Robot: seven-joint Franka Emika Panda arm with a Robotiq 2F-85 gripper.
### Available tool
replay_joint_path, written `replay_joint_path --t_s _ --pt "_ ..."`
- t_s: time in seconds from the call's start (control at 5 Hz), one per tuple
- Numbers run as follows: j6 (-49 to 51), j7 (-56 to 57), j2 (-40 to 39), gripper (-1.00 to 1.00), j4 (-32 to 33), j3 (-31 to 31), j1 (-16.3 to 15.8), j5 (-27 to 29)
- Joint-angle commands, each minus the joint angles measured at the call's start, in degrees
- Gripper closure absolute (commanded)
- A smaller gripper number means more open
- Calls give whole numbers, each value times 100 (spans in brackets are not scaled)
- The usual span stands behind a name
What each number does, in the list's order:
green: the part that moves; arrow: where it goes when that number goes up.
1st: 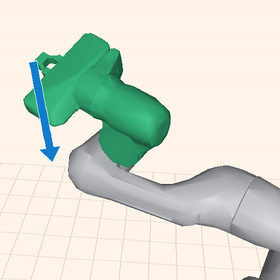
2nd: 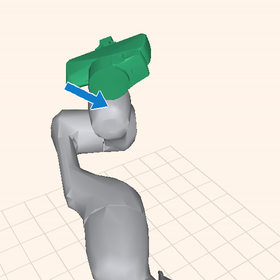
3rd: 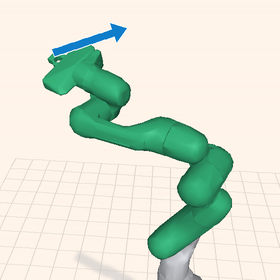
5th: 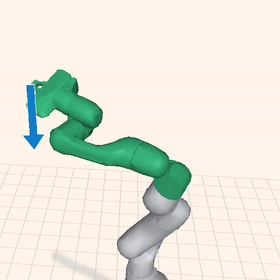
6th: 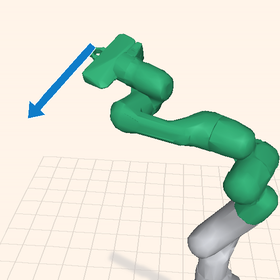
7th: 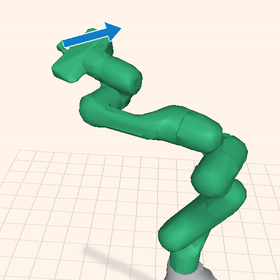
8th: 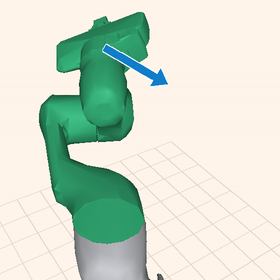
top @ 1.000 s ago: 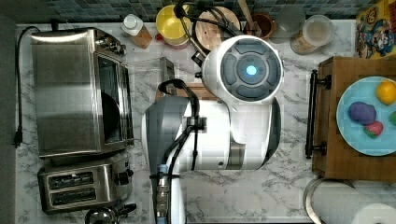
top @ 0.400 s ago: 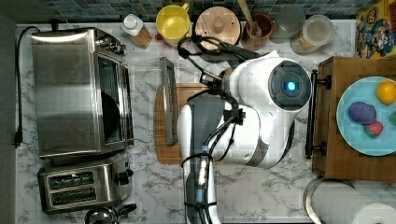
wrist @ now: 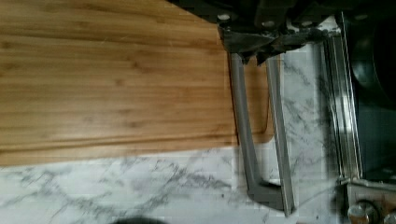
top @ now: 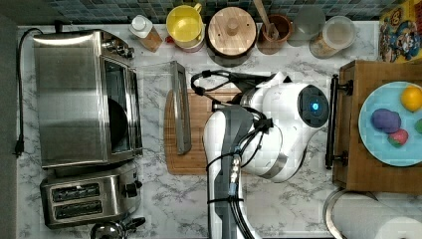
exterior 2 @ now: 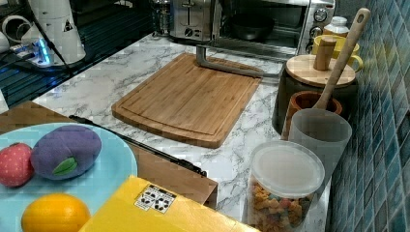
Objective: Close the oven.
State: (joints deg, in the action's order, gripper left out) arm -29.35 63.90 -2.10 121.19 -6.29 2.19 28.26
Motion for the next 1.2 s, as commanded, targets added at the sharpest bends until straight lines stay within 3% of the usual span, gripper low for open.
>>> replay_joint_path --t_s 0.2,0.6,0.8,1.2 --pt "104 1729 -1359 100 -695 129 12 830" --pt "-323 2435 -1681 100 -699 314 92 1645" --pt "-992 2808 -1253 100 -288 475 191 2593" --pt "-1078 2577 -1573 100 -532 565 64 2531"
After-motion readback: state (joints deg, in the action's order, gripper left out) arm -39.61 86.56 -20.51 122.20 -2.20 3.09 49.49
